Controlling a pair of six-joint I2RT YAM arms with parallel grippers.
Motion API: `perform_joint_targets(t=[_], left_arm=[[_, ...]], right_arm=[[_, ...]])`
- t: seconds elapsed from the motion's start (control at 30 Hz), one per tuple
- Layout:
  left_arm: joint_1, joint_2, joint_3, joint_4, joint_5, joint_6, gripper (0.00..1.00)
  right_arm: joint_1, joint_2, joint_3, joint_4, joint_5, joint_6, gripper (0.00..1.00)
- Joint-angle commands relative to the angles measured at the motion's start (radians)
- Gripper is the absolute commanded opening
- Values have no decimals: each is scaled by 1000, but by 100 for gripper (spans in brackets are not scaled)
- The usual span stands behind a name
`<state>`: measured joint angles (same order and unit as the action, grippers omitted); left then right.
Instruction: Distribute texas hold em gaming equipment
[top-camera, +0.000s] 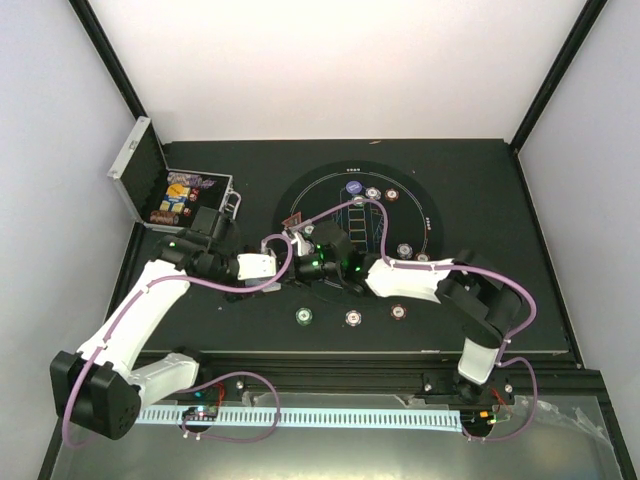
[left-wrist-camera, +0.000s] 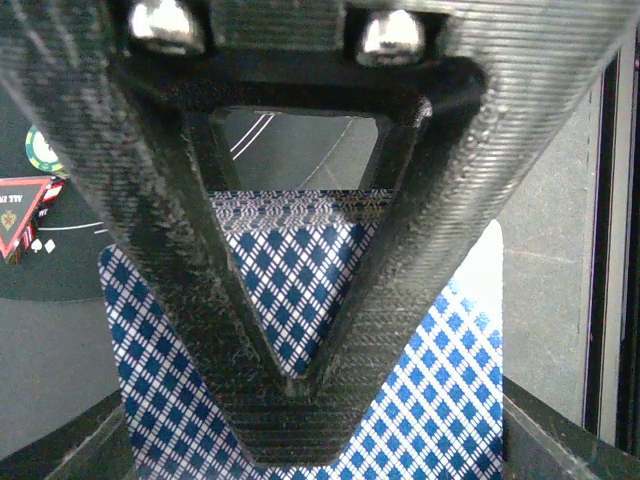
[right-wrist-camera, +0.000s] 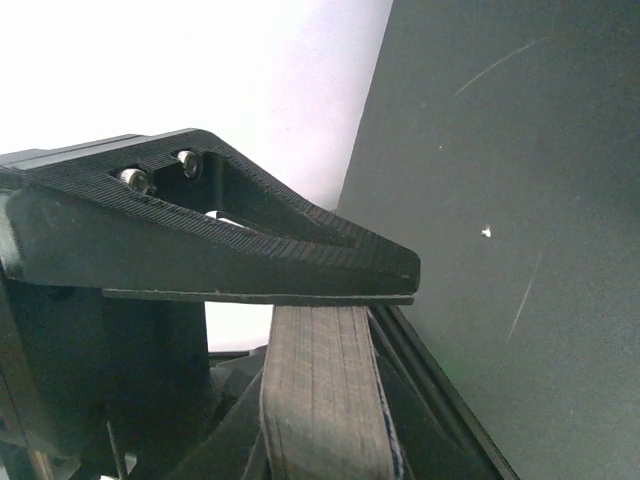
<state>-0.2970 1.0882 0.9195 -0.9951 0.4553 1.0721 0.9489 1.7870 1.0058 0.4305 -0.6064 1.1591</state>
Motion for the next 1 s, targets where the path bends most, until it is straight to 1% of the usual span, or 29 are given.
perform_joint_targets(t=[0.0,0.1,0.33,0.37,0.47,0.73,0.87,0.97], left_arm=[[-7,-38,63,19,58,-29,1],[-7,-24,60,14,50,-25,2],[-7,4,58,10,43,-17,2],[-7,7,58,12,41,-17,2],[-7,10,58,12,36,-15,2],[-7,13,55,1,25,0,2],[-7,13,51,1,16,5,1],[-8,12,53,-2,13,5,2]], right_arm=[[-6,-8,-23,-184,97,-64,19],[-6,-30,-11,-222,94,-84,37],[6,-39,16,-189,52,-69,59],[12,-36,28,-192,46,-74,61],[27,-16,48,-167,21,-55,63],[36,35,36,14,-48,36,67],[35,57,49,14,-55,44,67],[28,56,41,-19,-37,36,64]])
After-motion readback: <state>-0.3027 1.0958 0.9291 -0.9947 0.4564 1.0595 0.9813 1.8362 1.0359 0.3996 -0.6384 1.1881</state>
